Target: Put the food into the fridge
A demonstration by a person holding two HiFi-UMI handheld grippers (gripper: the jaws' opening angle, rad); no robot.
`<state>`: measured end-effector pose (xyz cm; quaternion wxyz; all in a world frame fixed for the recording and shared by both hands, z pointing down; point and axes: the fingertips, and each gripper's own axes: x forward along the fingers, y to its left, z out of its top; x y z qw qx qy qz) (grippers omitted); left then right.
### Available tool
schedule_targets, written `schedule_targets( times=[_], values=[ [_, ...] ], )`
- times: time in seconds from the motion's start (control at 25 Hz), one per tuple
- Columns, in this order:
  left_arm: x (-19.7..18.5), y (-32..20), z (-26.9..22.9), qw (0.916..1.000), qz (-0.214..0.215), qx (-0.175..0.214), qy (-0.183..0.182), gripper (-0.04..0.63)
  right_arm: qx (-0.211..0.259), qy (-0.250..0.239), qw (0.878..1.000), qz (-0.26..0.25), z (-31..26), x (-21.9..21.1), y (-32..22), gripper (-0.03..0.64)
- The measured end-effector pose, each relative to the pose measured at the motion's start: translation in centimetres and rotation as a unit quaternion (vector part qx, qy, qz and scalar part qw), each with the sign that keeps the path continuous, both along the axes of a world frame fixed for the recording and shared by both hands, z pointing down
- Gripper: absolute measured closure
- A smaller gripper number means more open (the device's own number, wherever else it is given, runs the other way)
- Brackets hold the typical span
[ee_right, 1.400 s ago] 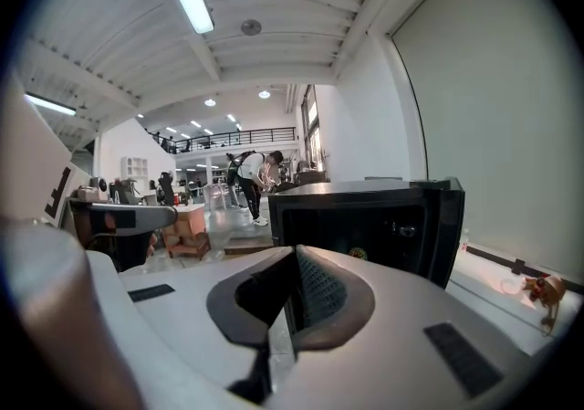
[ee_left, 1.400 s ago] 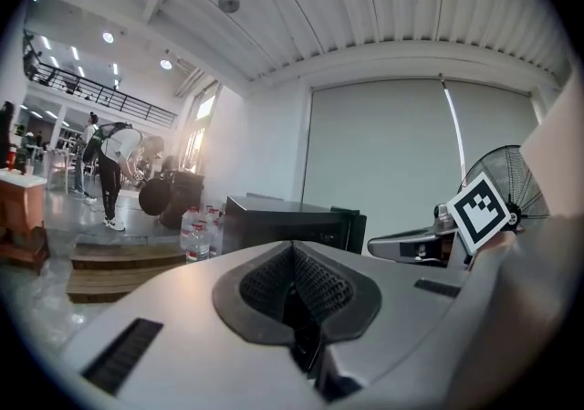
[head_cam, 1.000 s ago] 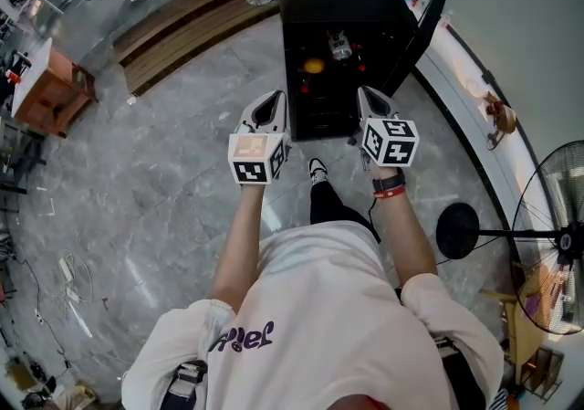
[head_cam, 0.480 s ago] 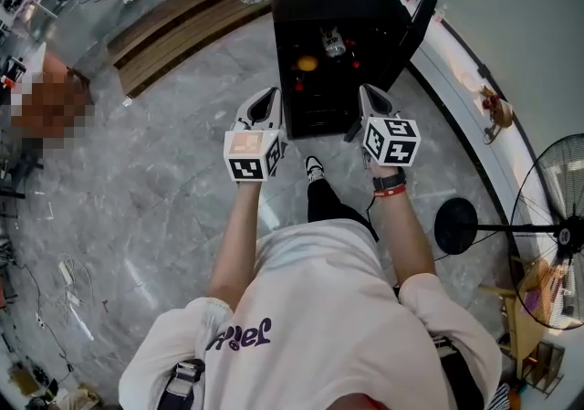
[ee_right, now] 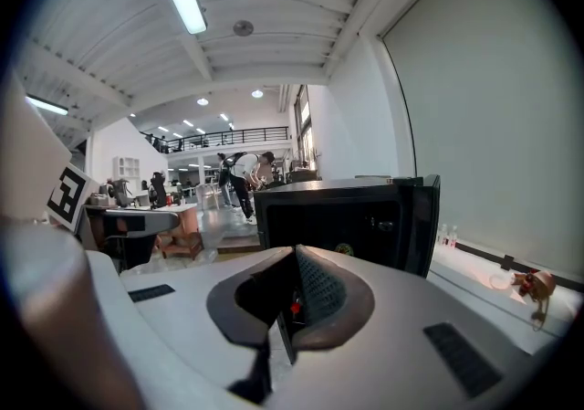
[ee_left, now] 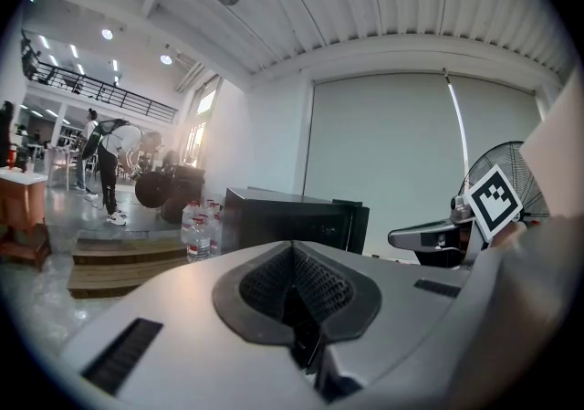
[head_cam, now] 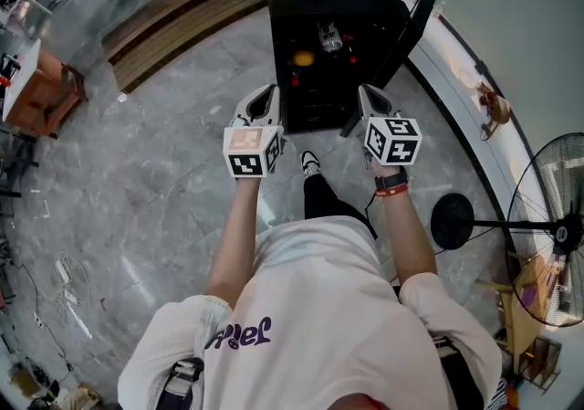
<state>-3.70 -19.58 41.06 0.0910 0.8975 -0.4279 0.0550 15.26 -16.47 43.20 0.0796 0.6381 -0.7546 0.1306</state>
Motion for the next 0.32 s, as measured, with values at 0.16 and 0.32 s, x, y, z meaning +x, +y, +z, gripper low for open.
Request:
schedule_targets(
  times=[0.16, 0.32],
  values=[
    [0.1, -0.5, 0.9, 1.0000, -0.003, -0.008, -0.004, 0.578, -0.013, 0.001, 1.000, -0.022, 0.2, 0.4, 0.2, 0.603],
    [-1.4, -1.9, 2.6, 0.9993, -0.029, -0.022, -0.013, 0.578, -0.025, 0.024, 0.996, -0.077, -0.4, 0.3, -0.3, 0.603]
  ],
)
